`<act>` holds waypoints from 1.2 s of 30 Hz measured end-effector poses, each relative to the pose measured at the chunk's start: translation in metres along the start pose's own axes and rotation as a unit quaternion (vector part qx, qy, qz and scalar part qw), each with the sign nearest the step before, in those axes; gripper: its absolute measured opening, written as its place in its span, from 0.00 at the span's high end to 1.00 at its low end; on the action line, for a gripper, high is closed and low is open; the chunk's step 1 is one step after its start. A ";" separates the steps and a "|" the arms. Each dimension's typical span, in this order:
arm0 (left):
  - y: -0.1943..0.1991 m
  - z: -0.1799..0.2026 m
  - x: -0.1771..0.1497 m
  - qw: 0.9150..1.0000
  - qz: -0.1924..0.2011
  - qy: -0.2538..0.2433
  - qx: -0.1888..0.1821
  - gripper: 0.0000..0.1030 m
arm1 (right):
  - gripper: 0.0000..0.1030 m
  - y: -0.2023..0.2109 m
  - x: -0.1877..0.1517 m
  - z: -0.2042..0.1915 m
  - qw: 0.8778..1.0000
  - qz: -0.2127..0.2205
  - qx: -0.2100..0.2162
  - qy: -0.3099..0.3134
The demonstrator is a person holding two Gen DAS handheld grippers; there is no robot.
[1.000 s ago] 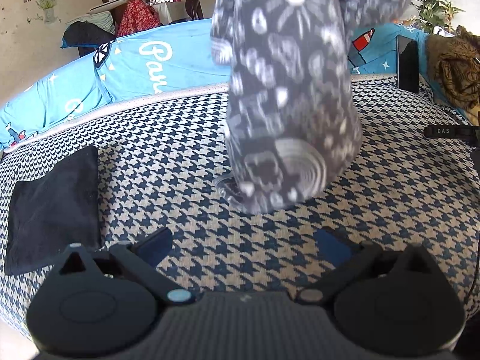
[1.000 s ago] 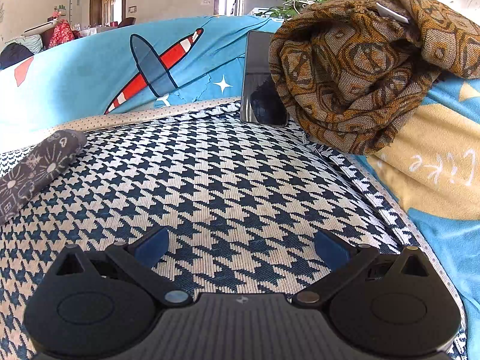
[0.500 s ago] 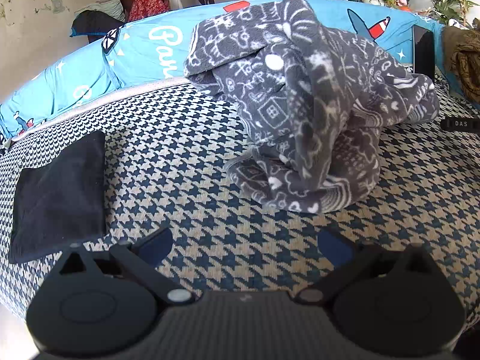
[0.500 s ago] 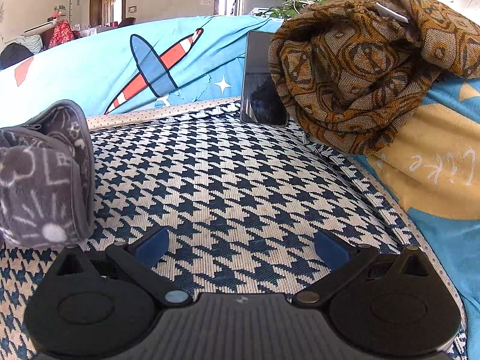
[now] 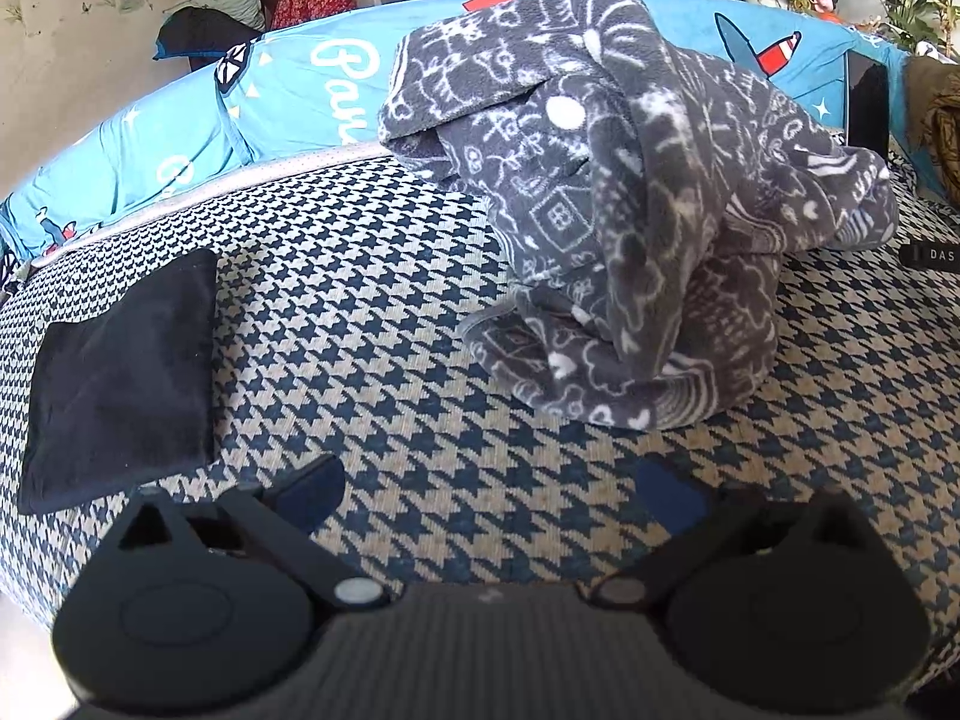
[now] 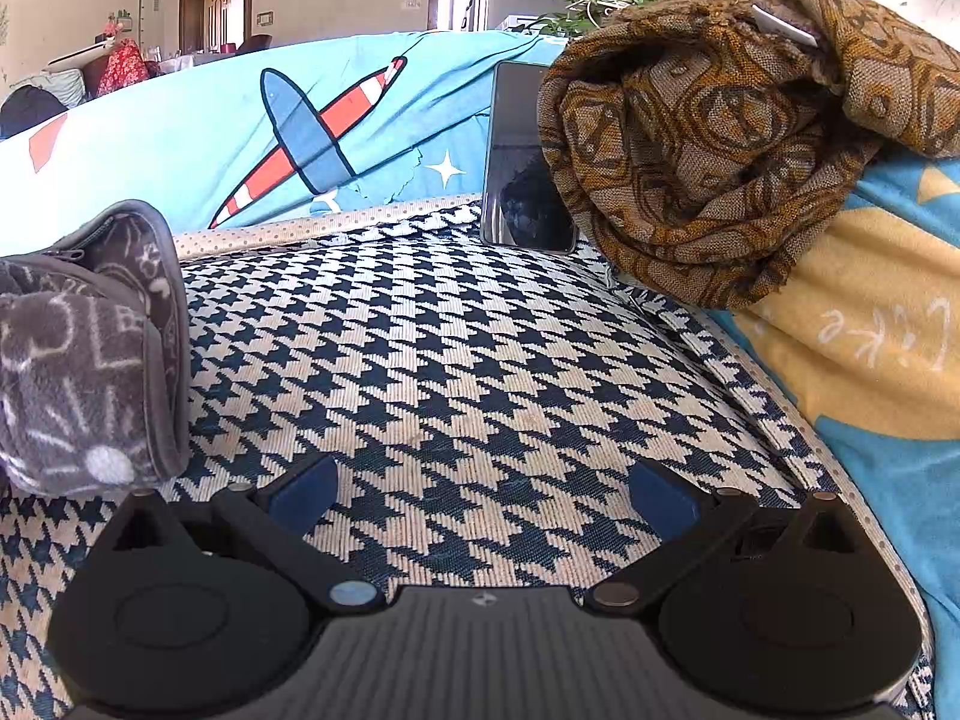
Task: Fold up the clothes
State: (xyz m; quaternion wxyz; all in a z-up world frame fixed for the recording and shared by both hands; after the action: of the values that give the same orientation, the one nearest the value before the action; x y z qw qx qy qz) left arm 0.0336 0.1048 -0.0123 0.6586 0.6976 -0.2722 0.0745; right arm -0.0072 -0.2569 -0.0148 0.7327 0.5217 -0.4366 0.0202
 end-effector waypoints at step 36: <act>-0.030 0.026 0.012 0.999 -0.009 -0.024 0.030 0.00 | 0.00 0.047 -0.034 -0.068 0.979 -0.023 0.128 0.155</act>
State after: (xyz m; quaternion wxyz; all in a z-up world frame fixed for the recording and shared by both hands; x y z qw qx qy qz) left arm 0.0512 0.0757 -0.0361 0.6311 0.7214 -0.2788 0.0599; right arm -0.0091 -0.1678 -0.0078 0.7186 0.6117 -0.2997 0.1398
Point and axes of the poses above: each gripper's, at about its wrist camera, not at the fingertips, and y roughly against the way its jaws point, z to its right, x to its top, the point moved 4 cm from there along -y, roughly the way its jaws point, and after that the axes turned 11 degrees about -z, right-handed, at the moved point
